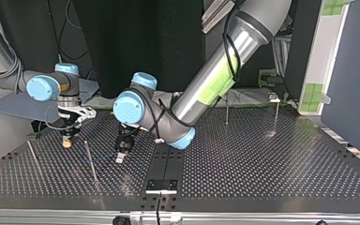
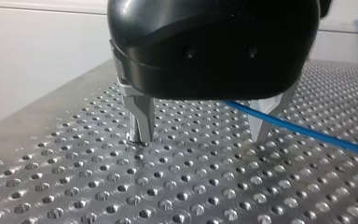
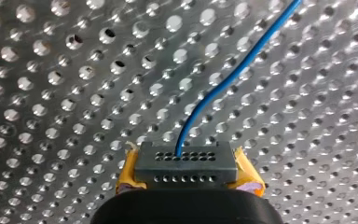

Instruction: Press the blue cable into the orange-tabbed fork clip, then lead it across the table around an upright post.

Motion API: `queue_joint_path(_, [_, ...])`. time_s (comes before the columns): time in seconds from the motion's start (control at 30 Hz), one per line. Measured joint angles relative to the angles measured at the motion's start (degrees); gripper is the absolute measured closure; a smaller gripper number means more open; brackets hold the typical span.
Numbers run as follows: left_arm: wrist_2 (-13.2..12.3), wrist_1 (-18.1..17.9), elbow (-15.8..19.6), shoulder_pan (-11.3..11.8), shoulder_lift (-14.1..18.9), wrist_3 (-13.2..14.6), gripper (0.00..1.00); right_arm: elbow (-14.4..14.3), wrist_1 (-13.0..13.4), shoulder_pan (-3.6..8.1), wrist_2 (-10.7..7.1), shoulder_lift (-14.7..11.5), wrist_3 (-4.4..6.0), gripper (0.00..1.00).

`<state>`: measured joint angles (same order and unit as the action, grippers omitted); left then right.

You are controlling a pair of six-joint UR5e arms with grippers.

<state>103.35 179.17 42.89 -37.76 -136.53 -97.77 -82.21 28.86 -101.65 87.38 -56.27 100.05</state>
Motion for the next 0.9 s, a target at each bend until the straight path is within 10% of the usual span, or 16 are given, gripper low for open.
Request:
queue_joint_path(0.47, [-6.35, 1.16, -0.64, -0.03, 1.34, -4.06, 0.01, -0.02, 2.58, 1.32, -0.02, 1.08, -0.1, 1.0])
queue_joint_path(0.9, [-8.64, 2.19, -0.63, -0.65, 2.69, -2.15, 0.01, -0.02, 2.71, 1.75, -0.11, 1.1, -0.1, 1.0])
